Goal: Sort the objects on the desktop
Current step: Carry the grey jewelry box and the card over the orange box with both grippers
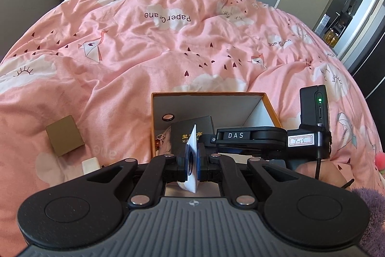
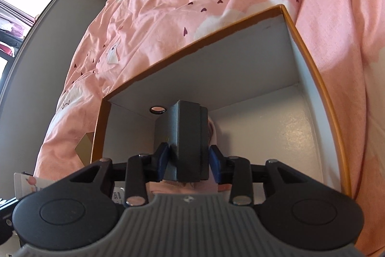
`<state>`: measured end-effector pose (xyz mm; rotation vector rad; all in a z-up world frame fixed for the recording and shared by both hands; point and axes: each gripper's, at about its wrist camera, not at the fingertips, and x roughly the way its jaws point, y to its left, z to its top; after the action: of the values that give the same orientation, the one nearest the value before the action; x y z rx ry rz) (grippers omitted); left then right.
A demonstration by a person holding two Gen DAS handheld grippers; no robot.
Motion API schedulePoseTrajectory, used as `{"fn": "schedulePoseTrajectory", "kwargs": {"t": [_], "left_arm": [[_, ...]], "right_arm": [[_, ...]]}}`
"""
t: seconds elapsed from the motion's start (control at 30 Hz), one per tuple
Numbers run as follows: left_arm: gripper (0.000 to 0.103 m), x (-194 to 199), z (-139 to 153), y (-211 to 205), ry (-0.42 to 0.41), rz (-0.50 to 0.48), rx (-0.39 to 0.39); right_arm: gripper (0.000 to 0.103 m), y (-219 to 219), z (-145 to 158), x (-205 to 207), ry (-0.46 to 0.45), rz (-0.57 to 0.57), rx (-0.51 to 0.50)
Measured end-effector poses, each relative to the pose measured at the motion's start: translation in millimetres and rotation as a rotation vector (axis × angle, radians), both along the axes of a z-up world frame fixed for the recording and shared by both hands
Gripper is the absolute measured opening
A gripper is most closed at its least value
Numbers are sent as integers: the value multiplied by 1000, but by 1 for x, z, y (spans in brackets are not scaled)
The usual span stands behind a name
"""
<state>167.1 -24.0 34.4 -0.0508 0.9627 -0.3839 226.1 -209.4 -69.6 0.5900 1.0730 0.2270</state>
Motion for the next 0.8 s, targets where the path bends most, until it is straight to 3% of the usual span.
{"fn": "schedulePoseTrajectory", "kwargs": {"t": [0.17,0.3,0.43,0.63,0.7,0.8], "left_arm": [[7,2,-1,-3,3,6,20],[7,2,-1,-5,2,-6,27],[7,4,-4,-9,12,-19,37],[7,5,-8,-11,34,-26,58],[7,5,-9,-12,40,-40,66],[7,3,-13,-15,50,-69,97]], "right_arm": [[41,-1,2,-1,-17,-11,7],[38,-16,0,-2,-7,-62,189],[38,-11,-2,3,10,-36,243],[39,10,-5,7,13,34,142],[43,14,0,5,-8,38,46],[47,8,7,0,-45,28,10]]}}
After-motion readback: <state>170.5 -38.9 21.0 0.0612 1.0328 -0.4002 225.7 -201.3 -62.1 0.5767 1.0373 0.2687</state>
